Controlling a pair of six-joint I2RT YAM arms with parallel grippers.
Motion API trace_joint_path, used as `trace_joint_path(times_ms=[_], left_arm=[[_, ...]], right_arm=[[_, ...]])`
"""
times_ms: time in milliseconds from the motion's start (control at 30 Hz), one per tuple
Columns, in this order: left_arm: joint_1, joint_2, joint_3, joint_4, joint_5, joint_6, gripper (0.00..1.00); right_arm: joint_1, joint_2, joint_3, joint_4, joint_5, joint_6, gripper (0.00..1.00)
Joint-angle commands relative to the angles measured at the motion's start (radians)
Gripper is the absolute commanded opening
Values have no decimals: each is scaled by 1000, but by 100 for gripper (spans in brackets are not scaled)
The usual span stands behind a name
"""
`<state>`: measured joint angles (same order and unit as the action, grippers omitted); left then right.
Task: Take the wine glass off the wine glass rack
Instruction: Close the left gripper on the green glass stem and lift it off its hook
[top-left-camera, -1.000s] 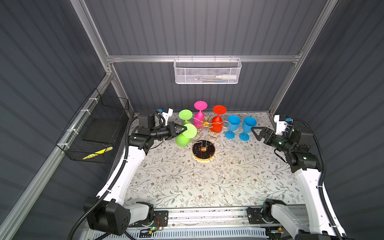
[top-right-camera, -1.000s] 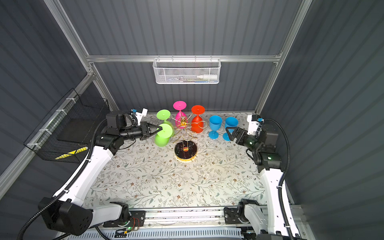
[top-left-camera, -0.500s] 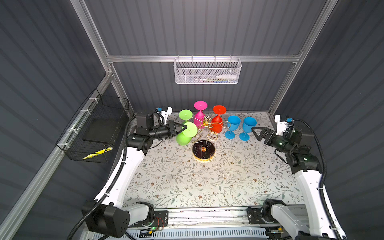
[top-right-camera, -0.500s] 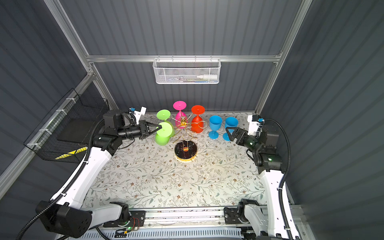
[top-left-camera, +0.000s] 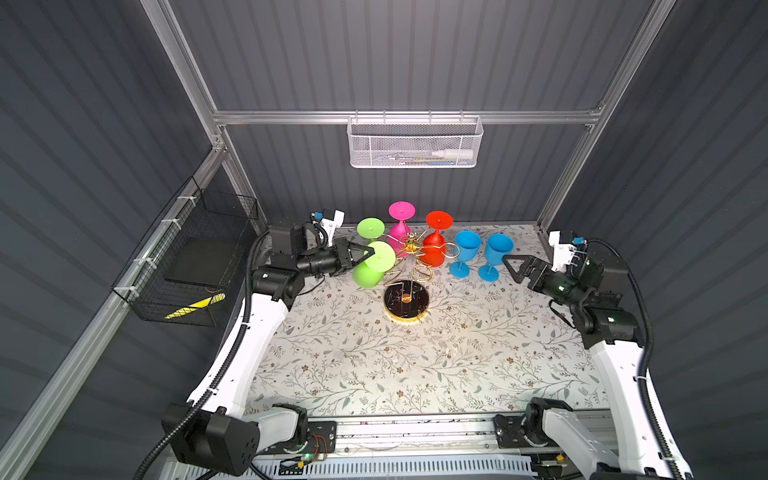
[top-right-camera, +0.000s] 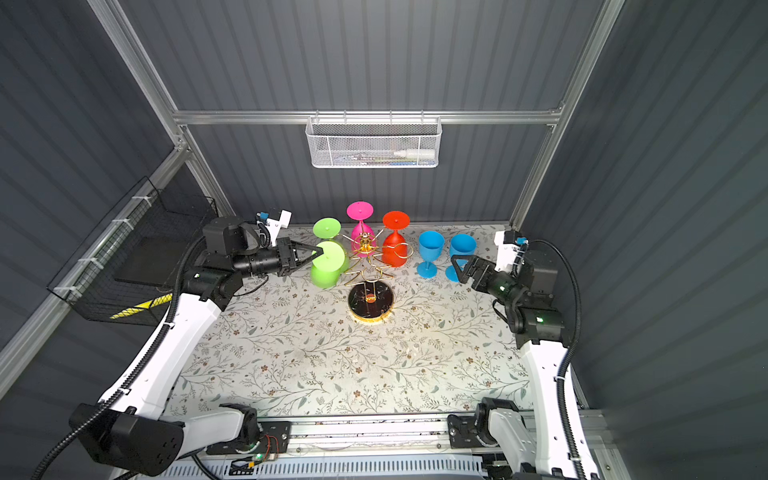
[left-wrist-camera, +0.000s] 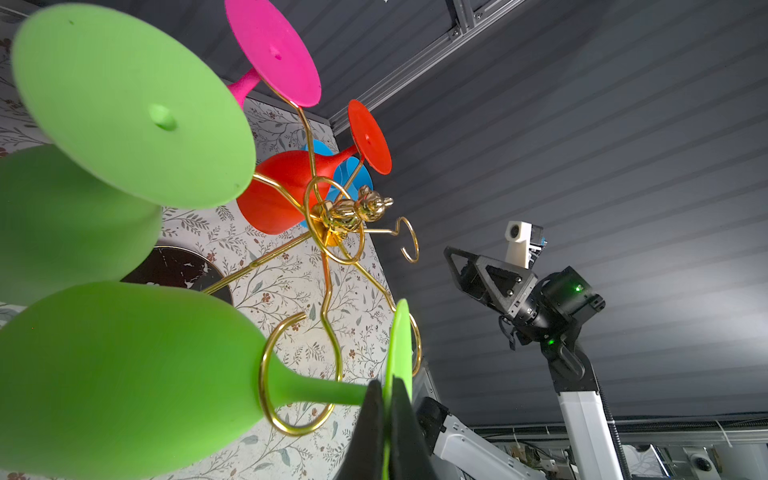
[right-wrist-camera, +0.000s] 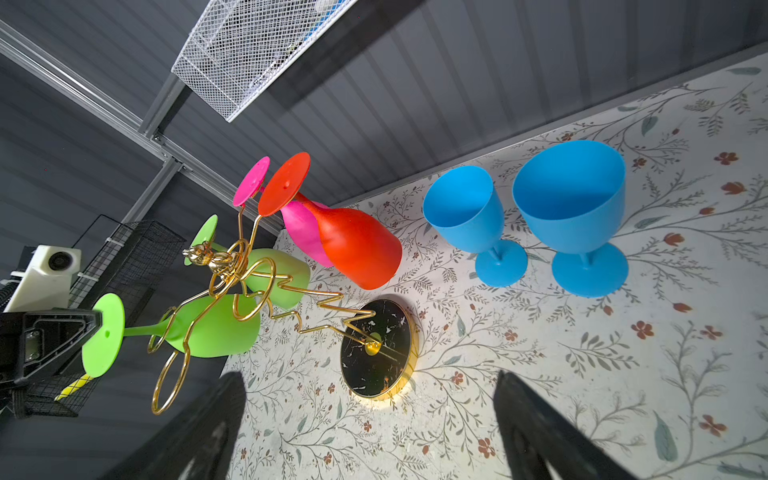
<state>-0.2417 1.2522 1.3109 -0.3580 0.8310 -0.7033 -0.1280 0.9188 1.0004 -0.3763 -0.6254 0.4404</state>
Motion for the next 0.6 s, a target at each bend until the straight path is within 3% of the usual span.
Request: trace_joint_path(times_ms=[0,567], left_arm=[[-5,-14,20,20,25,-30,0],[-59,10,14,25,-37,-28,0]], right_arm=[[2,-12,-11,-7,-11,-17,95],[4,-32,-24,-34,-6,-30,97]])
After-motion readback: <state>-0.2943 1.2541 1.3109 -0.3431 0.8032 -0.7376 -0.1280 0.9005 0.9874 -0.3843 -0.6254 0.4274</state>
